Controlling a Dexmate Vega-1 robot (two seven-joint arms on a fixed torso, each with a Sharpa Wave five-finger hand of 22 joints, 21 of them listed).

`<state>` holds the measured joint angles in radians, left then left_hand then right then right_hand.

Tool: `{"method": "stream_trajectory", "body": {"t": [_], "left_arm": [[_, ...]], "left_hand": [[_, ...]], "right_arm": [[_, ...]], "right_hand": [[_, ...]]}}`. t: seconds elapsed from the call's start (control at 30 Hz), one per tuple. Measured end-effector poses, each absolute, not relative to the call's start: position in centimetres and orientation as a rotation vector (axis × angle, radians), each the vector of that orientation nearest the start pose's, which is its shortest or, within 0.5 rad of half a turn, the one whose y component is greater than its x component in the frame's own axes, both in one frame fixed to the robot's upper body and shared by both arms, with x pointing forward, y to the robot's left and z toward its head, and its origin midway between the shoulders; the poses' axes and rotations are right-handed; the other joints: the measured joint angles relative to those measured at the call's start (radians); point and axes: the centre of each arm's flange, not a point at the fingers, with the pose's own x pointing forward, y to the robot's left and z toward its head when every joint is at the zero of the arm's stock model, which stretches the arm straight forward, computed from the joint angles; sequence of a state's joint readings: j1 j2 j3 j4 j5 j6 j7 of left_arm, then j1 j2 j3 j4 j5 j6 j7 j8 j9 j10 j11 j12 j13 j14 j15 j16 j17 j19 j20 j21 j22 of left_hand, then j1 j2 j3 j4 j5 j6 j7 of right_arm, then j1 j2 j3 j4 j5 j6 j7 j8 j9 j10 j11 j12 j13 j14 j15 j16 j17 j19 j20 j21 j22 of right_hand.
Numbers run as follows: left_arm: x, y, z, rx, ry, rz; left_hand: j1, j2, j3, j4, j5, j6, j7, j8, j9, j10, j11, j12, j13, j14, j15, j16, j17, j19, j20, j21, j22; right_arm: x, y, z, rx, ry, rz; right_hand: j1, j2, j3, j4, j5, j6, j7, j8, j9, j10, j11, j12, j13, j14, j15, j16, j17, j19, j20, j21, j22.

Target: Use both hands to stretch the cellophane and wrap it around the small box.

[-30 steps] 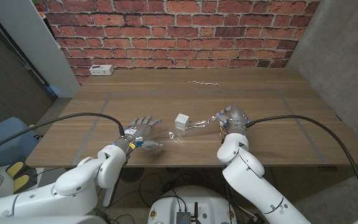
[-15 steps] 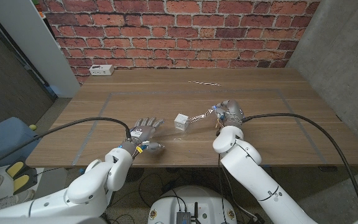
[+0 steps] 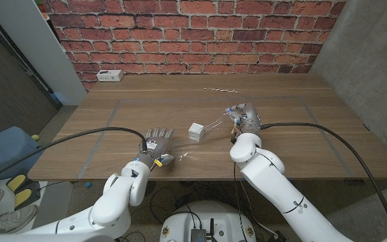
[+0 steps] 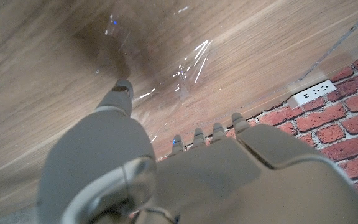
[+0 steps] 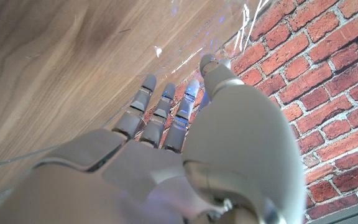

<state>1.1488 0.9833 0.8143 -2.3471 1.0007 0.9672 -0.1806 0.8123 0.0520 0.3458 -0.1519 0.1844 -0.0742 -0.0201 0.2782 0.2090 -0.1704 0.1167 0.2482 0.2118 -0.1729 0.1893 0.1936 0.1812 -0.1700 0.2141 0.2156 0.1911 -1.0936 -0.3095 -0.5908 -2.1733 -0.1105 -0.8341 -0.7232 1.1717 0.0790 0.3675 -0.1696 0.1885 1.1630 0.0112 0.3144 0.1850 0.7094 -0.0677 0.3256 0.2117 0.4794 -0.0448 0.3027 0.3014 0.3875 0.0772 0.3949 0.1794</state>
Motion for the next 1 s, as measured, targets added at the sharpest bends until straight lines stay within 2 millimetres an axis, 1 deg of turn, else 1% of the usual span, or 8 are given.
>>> {"method": "stream_trajectory", "body": {"t": [0.1,0.2,0.27,0.37,0.47,0.53,0.77,1.0], "left_arm": [[46.3,19.8,-11.6,1.65,-0.232,0.146],[46.3,19.9,-11.5,1.654,-0.213,0.151],[46.3,20.0,-11.4,1.654,-0.204,0.156],[46.3,20.1,-11.2,1.655,-0.193,0.169],[46.1,20.4,-11.0,1.647,-0.191,0.186],[45.9,20.6,-10.8,1.633,-0.192,0.197],[45.1,21.4,-10.2,1.57,-0.243,0.236],[44.3,22.6,-9.1,1.489,-0.317,0.258]], "left_hand": [[0.006,0.005,0.0,0.0,0.0,0.154,-0.022,0.05,0.002,-0.001,-0.002,0.019,-0.002,0.0,0.0,0.0,0.0,0.0,0.0,0.004,-0.001],[0.023,0.006,0.002,-0.002,0.0,0.32,-0.038,0.104,0.008,0.029,-0.04,0.037,-0.007,0.002,-0.011,0.007,-0.001,0.006,-0.006,0.008,-0.001],[0.036,0.012,0.007,-0.007,0.0,0.437,-0.046,0.141,0.008,0.087,-0.059,0.047,-0.011,0.006,-0.027,0.007,-0.005,0.031,-0.005,0.008,-0.001],[0.068,0.034,0.024,-0.009,0.008,0.626,-0.04,0.194,0.004,0.177,-0.096,0.057,-0.017,0.046,-0.048,0.007,-0.005,0.062,-0.004,0.008,-0.002],[0.091,0.056,0.038,-0.015,0.019,0.738,-0.033,0.221,0.0,0.244,-0.126,0.06,-0.021,0.091,-0.069,0.011,-0.009,0.076,-0.003,0.008,-0.005],[0.106,0.071,0.052,-0.015,0.024,0.779,-0.031,0.225,-0.004,0.276,-0.136,0.064,-0.021,0.116,-0.079,0.016,-0.009,0.09,-0.003,0.008,-0.005],[0.109,0.091,0.062,-0.007,0.039,0.871,-0.045,0.234,-0.005,0.349,-0.156,0.064,-0.021,0.192,-0.108,0.016,-0.01,0.135,-0.003,0.017,-0.005],[0.094,0.106,0.058,0.004,0.039,0.876,-0.053,0.235,-0.001,0.359,-0.156,0.063,-0.021,0.229,-0.111,0.016,-0.014,0.163,-0.002,0.025,-0.002]], "right_arm": [[49.9,-11.8,-4.2,-0.442,-0.383,-0.352],[49.8,-11.7,-4.0,-0.436,-0.4,-0.366],[49.8,-11.6,-4.0,-0.438,-0.408,-0.375],[49.8,-11.4,-3.9,-0.445,-0.42,-0.388],[49.9,-11.3,-3.9,-0.456,-0.43,-0.407],[49.9,-11.4,-3.9,-0.459,-0.437,-0.424],[50.0,-11.5,-3.9,-0.47,-0.452,-0.473],[50.1,-11.9,-4.1,-0.478,-0.462,-0.522]], "right_hand": [[0.0,0.0,0.0,0.0,0.0,0.0,0.0,-0.002,0.0,0.004,-0.004,0.0,0.003,0.006,-0.004,0.0,0.0,0.0,0.0,0.0,0.0],[0.0,0.0,0.0,0.0,0.0,0.0,0.0,-0.002,0.0,0.004,-0.004,0.0,0.005,0.008,-0.002,0.0,0.0,0.0,0.0,0.0,0.0],[0.0,0.0,0.0,0.0,0.0,0.0,0.0,-0.003,0.0,0.004,-0.004,0.0,0.005,0.008,-0.002,0.0,0.0,0.0,0.0,0.0,0.0],[0.0,0.0,0.004,0.004,-0.004,0.0,0.0,-0.003,-0.001,0.003,-0.004,0.0,0.005,0.008,-0.002,0.0,0.0,-0.005,0.005,0.0,0.0],[0.0,0.0,0.004,0.004,-0.004,0.004,0.004,-0.007,-0.001,0.007,-0.007,0.004,0.005,0.009,-0.002,0.0,0.0,-0.003,0.008,-0.008,0.0],[0.0,0.0,0.004,0.004,-0.004,0.004,0.004,-0.009,-0.002,0.009,-0.009,0.004,0.005,0.013,-0.007,0.0,0.0,-0.002,0.009,-0.008,0.0],[0.0,0.0,0.012,0.003,-0.004,0.004,0.004,-0.01,0.004,0.014,-0.014,0.004,0.006,0.019,-0.002,0.0,0.0,-0.002,0.009,-0.008,0.0],[-0.004,-0.004,0.012,0.003,-0.006,0.004,0.004,-0.015,0.004,0.014,-0.014,0.004,0.009,0.019,-0.002,0.0,0.0,-0.002,0.009,-0.008,0.0]]}}
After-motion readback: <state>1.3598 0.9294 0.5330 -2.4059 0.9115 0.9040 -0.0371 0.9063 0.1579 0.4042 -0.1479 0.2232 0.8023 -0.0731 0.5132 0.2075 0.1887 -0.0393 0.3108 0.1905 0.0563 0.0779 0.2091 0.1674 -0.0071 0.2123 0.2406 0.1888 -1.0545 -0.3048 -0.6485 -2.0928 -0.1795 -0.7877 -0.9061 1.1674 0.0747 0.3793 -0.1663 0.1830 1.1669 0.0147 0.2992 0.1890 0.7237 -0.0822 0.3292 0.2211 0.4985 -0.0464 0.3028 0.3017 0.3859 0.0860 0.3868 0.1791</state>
